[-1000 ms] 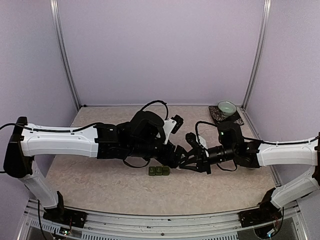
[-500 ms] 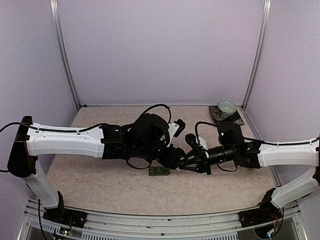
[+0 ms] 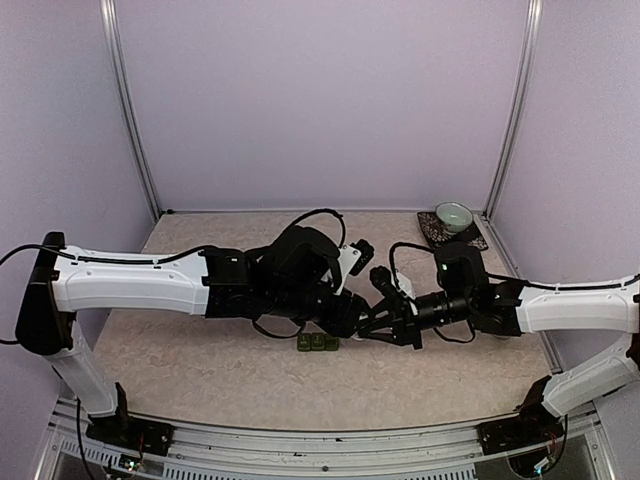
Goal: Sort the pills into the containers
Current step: Pass from the right arm to the left
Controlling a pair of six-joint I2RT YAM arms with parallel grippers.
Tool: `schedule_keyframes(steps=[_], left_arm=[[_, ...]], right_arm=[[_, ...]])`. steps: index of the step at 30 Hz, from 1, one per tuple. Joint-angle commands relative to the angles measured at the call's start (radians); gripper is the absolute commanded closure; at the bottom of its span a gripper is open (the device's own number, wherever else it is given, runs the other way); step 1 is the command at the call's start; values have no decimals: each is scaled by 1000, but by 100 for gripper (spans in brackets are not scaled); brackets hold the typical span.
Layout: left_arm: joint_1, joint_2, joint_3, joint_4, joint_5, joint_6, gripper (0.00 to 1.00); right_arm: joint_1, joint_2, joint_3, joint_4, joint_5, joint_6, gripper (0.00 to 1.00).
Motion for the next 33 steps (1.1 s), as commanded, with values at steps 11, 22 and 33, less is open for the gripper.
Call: schedule_keyframes(steps=[11,22,33], left_arm=[[-1,25,25,-32,24,20,70],[1,22,16,-27,11,8,87],[36,-65,-41,52,-18,-7,88]], right_arm=[[13,-21,69,-51,4,3,82],[13,-27,71,-30,48,25,80],[13,-98,-10,52,81,35,34]])
